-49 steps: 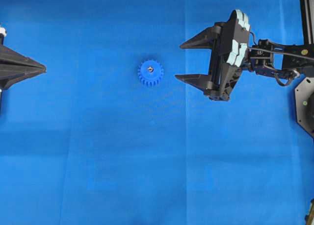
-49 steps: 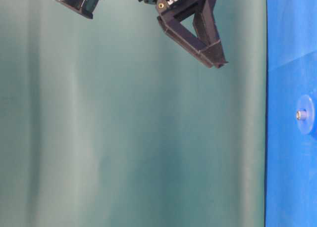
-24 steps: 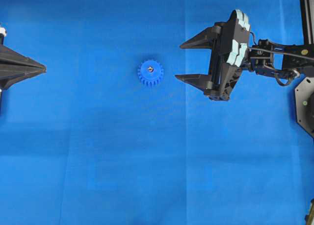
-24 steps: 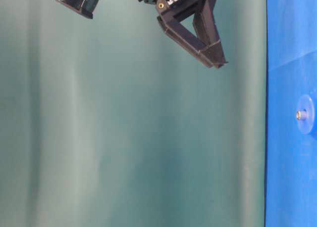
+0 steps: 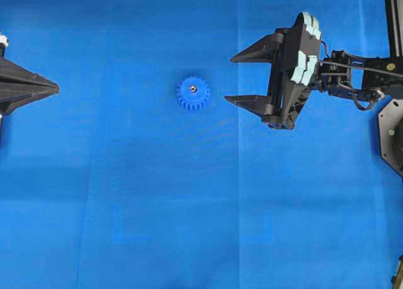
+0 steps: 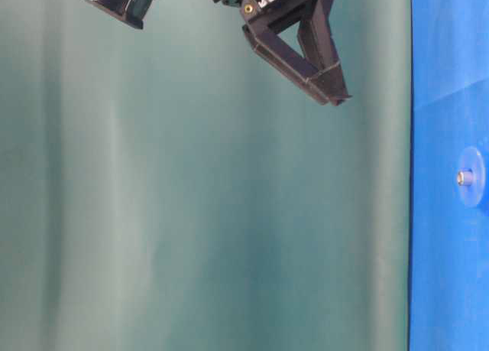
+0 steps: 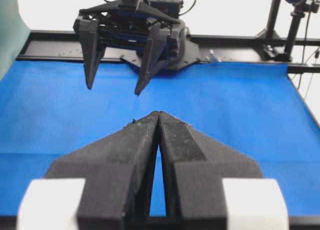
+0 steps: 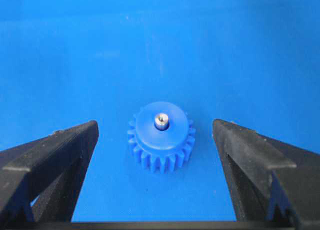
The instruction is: Insert the shaft placed at a random location into the center hole of the small gear at another random location.
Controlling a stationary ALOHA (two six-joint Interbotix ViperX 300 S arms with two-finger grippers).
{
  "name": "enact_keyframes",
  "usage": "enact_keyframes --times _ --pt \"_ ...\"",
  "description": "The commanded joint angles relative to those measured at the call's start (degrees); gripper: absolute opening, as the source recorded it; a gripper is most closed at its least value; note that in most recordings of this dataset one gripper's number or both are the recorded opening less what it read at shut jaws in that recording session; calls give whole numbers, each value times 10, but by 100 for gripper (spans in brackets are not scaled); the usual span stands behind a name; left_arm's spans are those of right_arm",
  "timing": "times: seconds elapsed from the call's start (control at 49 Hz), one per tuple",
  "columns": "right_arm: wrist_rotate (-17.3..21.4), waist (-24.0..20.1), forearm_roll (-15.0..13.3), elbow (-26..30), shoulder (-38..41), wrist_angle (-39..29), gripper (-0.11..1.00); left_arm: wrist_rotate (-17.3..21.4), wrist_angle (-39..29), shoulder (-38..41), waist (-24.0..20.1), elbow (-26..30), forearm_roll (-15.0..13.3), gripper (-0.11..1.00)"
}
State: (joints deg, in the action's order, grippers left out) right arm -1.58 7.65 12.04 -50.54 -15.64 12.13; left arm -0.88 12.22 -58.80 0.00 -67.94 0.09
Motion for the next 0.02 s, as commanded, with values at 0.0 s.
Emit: enact_keyframes --times 0.0 --pt "1 -1 1 5 -11 4 85 -1 3 3 -2 6 1 0"
